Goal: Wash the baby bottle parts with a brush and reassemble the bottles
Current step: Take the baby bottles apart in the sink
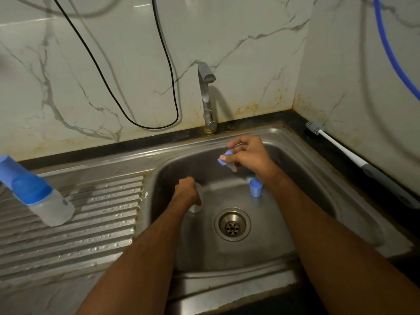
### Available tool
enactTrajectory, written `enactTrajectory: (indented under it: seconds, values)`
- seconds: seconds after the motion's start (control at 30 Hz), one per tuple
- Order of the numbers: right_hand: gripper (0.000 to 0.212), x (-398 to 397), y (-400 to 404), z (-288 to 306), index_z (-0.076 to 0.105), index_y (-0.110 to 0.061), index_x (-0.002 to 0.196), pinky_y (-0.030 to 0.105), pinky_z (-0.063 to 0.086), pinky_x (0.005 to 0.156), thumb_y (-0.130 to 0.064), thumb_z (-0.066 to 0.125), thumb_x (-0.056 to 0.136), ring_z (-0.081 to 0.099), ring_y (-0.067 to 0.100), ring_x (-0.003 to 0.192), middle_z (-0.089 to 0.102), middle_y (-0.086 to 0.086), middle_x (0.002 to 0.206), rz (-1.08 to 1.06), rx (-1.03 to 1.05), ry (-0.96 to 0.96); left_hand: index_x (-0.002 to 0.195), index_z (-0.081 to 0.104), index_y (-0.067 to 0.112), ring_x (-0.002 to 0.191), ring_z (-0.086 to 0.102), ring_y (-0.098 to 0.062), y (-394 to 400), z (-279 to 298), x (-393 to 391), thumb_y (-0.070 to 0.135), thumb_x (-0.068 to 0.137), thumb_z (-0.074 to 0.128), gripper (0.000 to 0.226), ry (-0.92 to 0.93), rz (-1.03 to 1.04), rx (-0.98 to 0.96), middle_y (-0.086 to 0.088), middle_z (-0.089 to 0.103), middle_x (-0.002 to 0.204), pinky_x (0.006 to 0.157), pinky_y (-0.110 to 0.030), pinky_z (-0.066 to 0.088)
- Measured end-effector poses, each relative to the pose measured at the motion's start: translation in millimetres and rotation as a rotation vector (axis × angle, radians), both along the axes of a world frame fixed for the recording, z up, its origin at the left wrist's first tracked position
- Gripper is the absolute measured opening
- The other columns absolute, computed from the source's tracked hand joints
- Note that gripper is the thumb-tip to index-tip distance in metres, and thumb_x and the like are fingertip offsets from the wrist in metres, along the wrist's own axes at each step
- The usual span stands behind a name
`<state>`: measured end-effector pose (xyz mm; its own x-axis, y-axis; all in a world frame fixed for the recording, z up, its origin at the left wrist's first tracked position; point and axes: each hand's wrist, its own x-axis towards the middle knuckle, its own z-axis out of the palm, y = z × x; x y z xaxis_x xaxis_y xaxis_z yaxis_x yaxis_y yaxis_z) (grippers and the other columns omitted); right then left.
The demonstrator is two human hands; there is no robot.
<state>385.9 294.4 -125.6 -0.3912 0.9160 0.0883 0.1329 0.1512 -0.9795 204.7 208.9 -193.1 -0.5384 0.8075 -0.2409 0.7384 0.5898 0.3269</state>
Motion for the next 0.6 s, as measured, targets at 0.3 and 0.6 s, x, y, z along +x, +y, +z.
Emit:
enactTrajectory:
  seconds: [0.3, 0.6]
  values:
    - [0.034, 0.1, -4.8, 6.6, 0.07, -0.005, 0.104, 0.03, 0.061, 0.068, -0.013, 0.088, 0.077, 0.074, 0.021, 0.079, 0.075, 0.014, 0.091, 0.032, -0.061, 0.08, 0.12, 0.061, 0.011, 0.114, 0.062, -0.028, -7.0, 28.3, 2.7, 0.024, 0.068, 0.092, 0.062, 0.006, -0.015, 0.103, -0.01, 0.064, 0.122, 0.094, -0.037, 0.054]
    - [0.025, 3.7, -29.8, 12.1, 0.073, 0.0, 0.107, 0.031, 0.062, 0.067, -0.018, 0.075, 0.089, 0.076, 0.027, 0.09, 0.073, 0.019, 0.107, 0.173, -0.171, 0.17, 0.118, 0.067, 0.008, 0.093, 0.073, -0.02, -35.2, 80.3, 54.7, 0.009, 0.098, 0.061, 0.021, -0.811, 0.067, 0.737, -0.009, 0.074, 0.104, 0.077, -0.028, 0.062]
